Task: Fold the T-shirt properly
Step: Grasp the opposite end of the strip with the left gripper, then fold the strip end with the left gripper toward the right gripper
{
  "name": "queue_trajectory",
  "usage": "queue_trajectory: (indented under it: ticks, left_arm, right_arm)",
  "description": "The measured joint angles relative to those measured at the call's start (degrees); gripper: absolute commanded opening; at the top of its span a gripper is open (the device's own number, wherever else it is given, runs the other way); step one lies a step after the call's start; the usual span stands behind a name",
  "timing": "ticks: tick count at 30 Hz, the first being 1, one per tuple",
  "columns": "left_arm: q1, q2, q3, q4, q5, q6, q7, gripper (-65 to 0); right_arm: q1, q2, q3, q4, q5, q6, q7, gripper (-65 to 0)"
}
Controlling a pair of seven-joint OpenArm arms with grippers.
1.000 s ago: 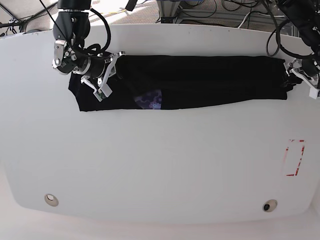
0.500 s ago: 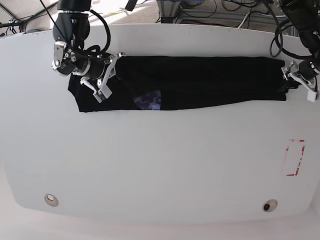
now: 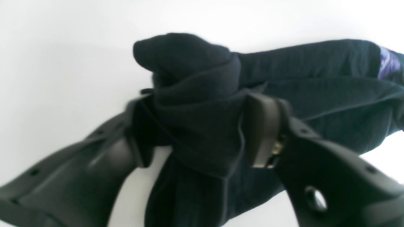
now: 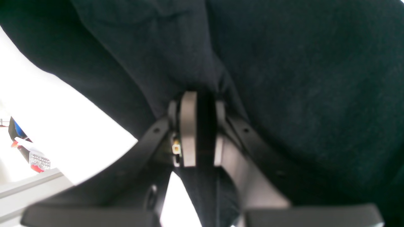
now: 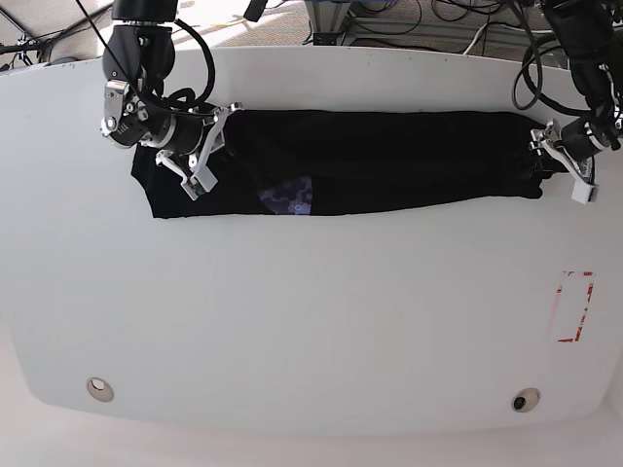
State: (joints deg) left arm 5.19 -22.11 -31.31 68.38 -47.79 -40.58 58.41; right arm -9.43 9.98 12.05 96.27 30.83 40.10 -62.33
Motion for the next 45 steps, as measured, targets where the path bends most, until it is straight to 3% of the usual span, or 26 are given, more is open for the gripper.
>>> queue_trajectory:
  ticks: [4, 11, 14, 19, 24, 32, 37, 45]
  left_arm:
    - [0.24, -0.09, 2.23, -0.15, -0.13, 0.02, 0.02, -60.6]
    - [0.48, 0.33, 2.27, 1.79, 0.50, 0.11, 0.83, -61.2]
    - [1.55, 0.85, 1.64, 7.91, 3.93, 0.59, 4.61, -61.4]
    - [3.98, 0.74, 2.01, 19.08, 3.85, 0.70, 6.49, -61.4]
    - [5.05, 0.94, 7.02, 27.43, 3.50, 0.70, 7.85, -61.2]
    - [6.40, 6.05, 14.64, 36.02, 4.00, 0.66, 9.25, -61.0]
    - [4.15, 9.22, 22.56, 36.57, 3.93, 0.63, 9.03, -60.8]
    - [-1.09, 15.82, 26.75, 35.78, 8.17, 0.66, 8.87, -60.8]
  right_arm:
    - [0.20, 0.00, 0.00, 0.00, -0.17, 0.00, -0.09, -57.5]
    - [0.81, -0.13, 0.00, -0.02, -0.63, -0.02, -0.46, -57.5]
    - [0.81, -0.20, 0.11, -0.02, -0.61, -0.02, -0.46, -57.5]
    - [0.79, -0.35, 2.91, -0.11, -0.44, -0.04, -0.46, -57.5]
    - [0.79, -0.31, 2.89, -0.13, -0.55, -0.04, -0.44, -57.5]
    - [0.85, -0.26, 2.91, -0.26, -0.63, -0.02, -0.44, -57.5]
    - [1.11, -0.33, 2.62, -0.28, -0.59, -0.02, -0.46, -57.5]
    - [1.09, -0.33, 2.62, -0.28, -0.61, -0.04, -0.46, -57.5]
